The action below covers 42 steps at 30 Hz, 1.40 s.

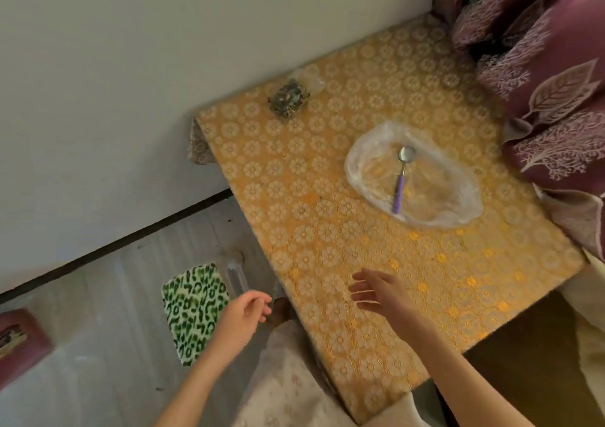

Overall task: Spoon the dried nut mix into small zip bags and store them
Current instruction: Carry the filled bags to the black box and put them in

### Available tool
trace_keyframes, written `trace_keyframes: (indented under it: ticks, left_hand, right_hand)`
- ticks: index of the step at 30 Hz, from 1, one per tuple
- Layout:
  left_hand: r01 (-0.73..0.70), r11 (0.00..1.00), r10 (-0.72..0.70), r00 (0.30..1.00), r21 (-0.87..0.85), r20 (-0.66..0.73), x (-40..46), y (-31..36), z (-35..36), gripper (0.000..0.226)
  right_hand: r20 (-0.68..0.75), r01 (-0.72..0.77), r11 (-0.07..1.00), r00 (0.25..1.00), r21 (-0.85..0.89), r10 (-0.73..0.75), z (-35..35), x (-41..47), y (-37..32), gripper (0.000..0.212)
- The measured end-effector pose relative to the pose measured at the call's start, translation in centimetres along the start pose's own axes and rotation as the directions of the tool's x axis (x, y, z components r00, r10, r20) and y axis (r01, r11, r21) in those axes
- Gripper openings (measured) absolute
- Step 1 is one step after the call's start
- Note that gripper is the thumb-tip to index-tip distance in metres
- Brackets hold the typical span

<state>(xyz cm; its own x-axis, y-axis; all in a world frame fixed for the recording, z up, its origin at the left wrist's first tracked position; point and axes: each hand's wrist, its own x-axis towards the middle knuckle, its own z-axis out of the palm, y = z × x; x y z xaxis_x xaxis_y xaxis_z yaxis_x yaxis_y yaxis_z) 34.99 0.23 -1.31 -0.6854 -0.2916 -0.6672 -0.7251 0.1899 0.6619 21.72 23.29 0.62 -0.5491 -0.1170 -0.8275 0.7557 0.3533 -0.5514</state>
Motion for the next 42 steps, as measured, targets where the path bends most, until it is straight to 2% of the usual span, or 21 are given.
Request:
trace_keyframes:
  ticks: [3, 4, 8, 11, 15, 17, 19, 22, 24, 28, 35, 37, 39, 42]
  left_hand:
    - [-0.124, 0.958, 0.12, 0.992, 0.26, 0.031, 8.1, 4.1, -4.0, 0.013]
    - [-0.169, 0.936, 0.167, 0.985, 0.31, 0.033, 10.7, 5.4, -5.3, 0.017]
    - [-0.269, 0.784, 0.301, 0.953, 0.56, 0.038, 19.9, 9.5, -9.5, 0.057]
    - [-0.242, 0.647, 0.273, 0.959, 0.723, 0.077, 25.5, 11.8, -11.3, 0.081]
    - [-0.257, 0.623, 0.198, 0.965, 0.739, 0.169, 29.9, 13.4, -11.8, 0.098]
    - [-0.235, 0.613, 0.157, 0.972, 0.754, 0.175, 30.8, 13.3, -11.4, 0.107]
    - [-0.21, 0.58, 0.149, 0.977, 0.787, 0.151, 31.1, 12.7, -10.8, 0.116]
    - [-0.198, 0.579, 0.161, 0.979, 0.791, 0.127, 31.2, 12.0, -10.3, 0.123]
    - [-0.198, 0.58, 0.156, 0.979, 0.79, 0.131, 31.3, 11.9, -10.3, 0.124]
    - [-0.183, 0.581, 0.147, 0.982, 0.793, 0.118, 31.6, 11.8, -10.2, 0.124]
    - [-0.135, 0.63, 0.099, 0.991, 0.764, 0.094, 32.0, 12.5, -10.1, 0.12]
    - [-0.123, 0.637, 0.089, 0.992, 0.761, 0.086, 32.1, 13.2, -10.3, 0.109]
    - [-0.16, 0.651, 0.131, 0.987, 0.742, 0.097, 31.9, 14.0, -11.2, 0.086]
    - [-0.214, 0.763, 0.21, 0.975, 0.609, 0.079, 30.1, 14.7, -11.9, 0.057]
  right_hand:
    - [-0.011, -0.017, 0.998, 1.0, 0.063, 0.018, 3.2, 5.2, -6.3, 0.028]
    - [-0.014, -0.018, 0.996, 1.0, 0.082, 0.02, 4.2, 6.8, -8.4, 0.029]
    - [-0.018, -0.009, 0.995, 1.0, 0.1, 0.011, 7.1, 13.1, -15.9, 0.028]
    - [-0.023, 0.009, 0.991, 1.0, 0.133, -0.006, 9.0, 17.5, -21.3, 0.028]
    - [-0.099, 0.077, 0.989, 0.993, 0.125, -0.065, 12.3, 22.5, -27.1, 0.041]
    - [-0.183, 0.082, 0.988, 0.981, 0.134, -0.057, 13.8, 24.5, -29.0, 0.044]
    - [-0.286, 0.055, 0.996, 0.958, 0.07, -0.032, 15.0, 26.3, -30.4, 0.045]
    - [-0.311, 0.004, 0.997, 0.95, 0.074, 0.019, 16.4, 28.0, -31.8, 0.074]
    - [-0.319, -0.016, 0.988, 0.946, 0.154, 0.065, 17.0, 28.8, -32.3, 0.084]
    - [-0.264, -0.048, 0.932, 0.953, 0.359, 0.151, 16.7, 29.5, -32.4, 0.073]
    - [-0.176, -0.111, 0.925, 0.967, 0.364, 0.186, 14.8, 25.2, -27.4, 0.044]
    - [-0.152, -0.097, 0.903, 0.973, 0.418, 0.175, 13.6, 22.6, -25.0, 0.04]
    - [-0.121, -0.077, 0.878, 0.981, 0.473, 0.151, 12.1, 19.3, -22.1, 0.035]
    - [-0.051, -0.054, 0.814, 0.993, 0.578, 0.102, 9.4, 14.0, -17.1, 0.027]
